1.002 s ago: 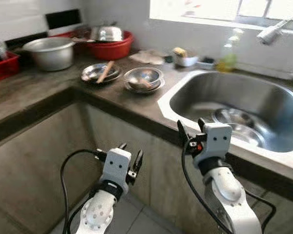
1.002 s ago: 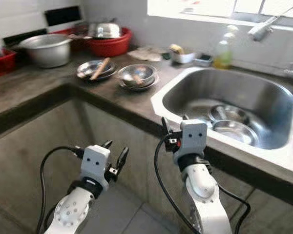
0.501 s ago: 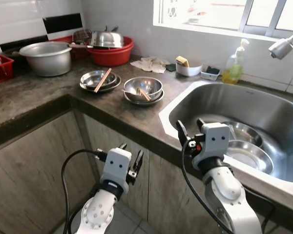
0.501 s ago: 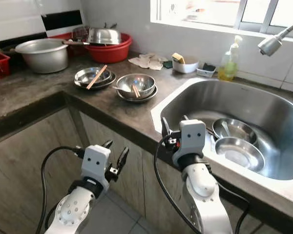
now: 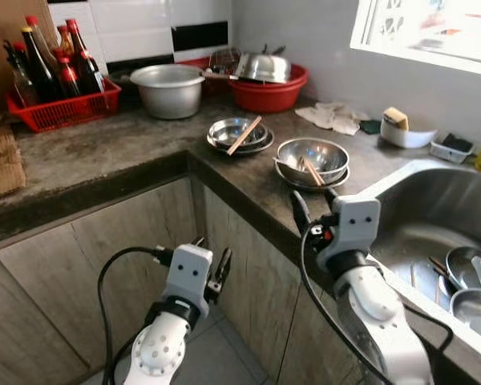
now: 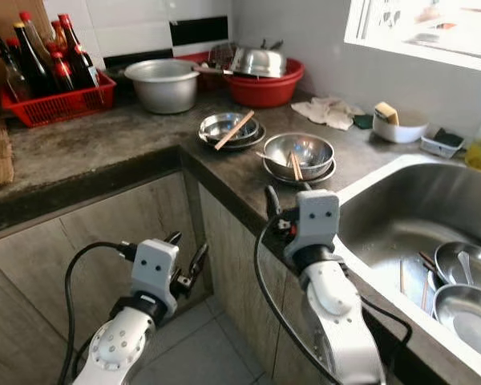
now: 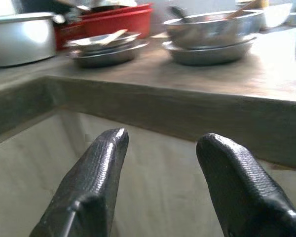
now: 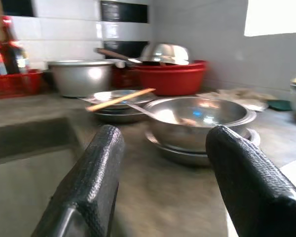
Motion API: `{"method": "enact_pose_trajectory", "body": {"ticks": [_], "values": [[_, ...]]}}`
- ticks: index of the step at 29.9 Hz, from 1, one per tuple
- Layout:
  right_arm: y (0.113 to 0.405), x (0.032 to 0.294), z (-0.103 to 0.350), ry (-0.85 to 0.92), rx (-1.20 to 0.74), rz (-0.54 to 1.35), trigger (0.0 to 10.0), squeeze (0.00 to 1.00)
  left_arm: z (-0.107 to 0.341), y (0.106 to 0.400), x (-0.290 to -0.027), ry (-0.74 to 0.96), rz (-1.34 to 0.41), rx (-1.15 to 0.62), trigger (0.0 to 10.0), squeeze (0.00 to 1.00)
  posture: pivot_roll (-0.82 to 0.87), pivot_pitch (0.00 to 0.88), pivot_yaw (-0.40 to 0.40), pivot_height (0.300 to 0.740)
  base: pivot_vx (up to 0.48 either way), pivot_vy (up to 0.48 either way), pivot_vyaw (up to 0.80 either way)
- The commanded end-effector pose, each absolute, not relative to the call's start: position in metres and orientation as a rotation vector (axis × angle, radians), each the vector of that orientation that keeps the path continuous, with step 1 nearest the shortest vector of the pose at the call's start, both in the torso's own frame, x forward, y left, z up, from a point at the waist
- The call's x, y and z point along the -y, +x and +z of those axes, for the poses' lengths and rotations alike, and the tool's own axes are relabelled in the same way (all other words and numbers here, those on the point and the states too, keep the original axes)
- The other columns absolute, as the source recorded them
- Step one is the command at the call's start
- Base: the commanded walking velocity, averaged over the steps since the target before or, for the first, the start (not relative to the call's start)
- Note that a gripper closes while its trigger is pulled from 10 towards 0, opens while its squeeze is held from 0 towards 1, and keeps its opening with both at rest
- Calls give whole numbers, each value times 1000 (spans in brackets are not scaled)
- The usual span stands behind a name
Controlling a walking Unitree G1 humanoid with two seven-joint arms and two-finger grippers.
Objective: Kitchen organization
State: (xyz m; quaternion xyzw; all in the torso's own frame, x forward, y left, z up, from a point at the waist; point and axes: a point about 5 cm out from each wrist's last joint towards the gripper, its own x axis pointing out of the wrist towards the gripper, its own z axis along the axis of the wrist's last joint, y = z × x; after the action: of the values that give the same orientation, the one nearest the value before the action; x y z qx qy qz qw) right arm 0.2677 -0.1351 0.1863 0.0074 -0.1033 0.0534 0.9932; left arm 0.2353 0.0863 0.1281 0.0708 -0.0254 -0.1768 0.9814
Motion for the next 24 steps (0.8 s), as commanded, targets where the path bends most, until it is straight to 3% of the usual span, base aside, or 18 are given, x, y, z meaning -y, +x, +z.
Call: {"method": "enact_pose_trajectory", "body": {"ticks": [1, 2, 3, 12, 13, 14, 15, 24], "values": [[268, 138, 188, 18, 216, 92, 10000, 0, 129, 235, -88, 145, -351, 54, 10000, 0, 33, 0, -14, 740, 0, 0, 0], [269, 139, 189, 21, 227, 90, 10000, 851, 129, 235, -88, 143, -351, 53, 10000, 0, 33, 0, -16, 740, 0, 0, 0], [269, 140, 190, 22, 233, 90, 10000, 1000, 129, 235, -88, 143, -352, 53, 10000, 0, 33, 0, -16, 740, 0, 0, 0], [278, 138, 195, -7, 266, 90, 10000, 1000, 131, 231, -80, 96, -415, 68, 10000, 0, 37, 9, -13, 740, 0, 0, 0], [280, 137, 195, -18, 265, 88, 10000, 878, 133, 230, -77, 78, -437, 87, 10000, 0, 38, 10, -14, 740, 0, 0, 0], [282, 137, 194, -24, 266, 88, 10000, 878, 134, 229, -76, 68, -450, 99, 10000, 0, 38, 10, -14, 740, 0, 0, 0], [286, 137, 194, -42, 266, 84, 10000, 0, 136, 228, -74, 51, -467, 114, 10000, 0, 37, 11, -14, 740, 0, 0, 0], [313, 134, 199, -121, 293, 83, 10000, 0, 137, 222, -68, 42, -513, 131, 10000, 0, 48, 20, -26, 740, 0, 0, 0]]}}
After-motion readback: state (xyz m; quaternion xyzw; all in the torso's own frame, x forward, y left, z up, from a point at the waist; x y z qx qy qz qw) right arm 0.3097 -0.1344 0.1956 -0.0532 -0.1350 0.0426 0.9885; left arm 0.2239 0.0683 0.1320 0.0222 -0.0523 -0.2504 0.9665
